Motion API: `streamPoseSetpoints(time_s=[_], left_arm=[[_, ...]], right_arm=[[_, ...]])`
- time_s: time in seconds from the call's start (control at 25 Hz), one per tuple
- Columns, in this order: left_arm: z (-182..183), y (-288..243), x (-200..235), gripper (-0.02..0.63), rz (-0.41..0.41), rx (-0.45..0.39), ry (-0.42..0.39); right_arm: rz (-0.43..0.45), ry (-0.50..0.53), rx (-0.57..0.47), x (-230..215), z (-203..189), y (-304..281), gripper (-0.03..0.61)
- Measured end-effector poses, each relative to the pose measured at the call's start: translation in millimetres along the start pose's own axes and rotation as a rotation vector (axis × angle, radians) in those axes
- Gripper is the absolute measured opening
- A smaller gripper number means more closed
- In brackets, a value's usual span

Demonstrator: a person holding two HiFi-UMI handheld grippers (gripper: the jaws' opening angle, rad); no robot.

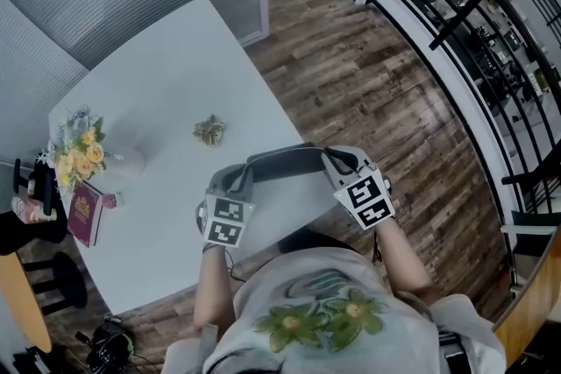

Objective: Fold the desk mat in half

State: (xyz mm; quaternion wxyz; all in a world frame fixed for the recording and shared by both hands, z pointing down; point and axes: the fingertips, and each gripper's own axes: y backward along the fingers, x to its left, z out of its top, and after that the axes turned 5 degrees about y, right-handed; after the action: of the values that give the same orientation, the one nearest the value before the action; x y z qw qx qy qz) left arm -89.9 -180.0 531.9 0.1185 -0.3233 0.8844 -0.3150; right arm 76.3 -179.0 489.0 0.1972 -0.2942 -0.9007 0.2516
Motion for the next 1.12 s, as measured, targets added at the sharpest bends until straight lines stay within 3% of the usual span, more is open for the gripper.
streamPoseSetpoints(time_s=[1.12], left_arm=[[9, -46, 31, 0.018, 0.017, 0.106, 0.015]], right_arm=[[0.05, -0.001, 0.069, -38, -2, -60, 0.028]])
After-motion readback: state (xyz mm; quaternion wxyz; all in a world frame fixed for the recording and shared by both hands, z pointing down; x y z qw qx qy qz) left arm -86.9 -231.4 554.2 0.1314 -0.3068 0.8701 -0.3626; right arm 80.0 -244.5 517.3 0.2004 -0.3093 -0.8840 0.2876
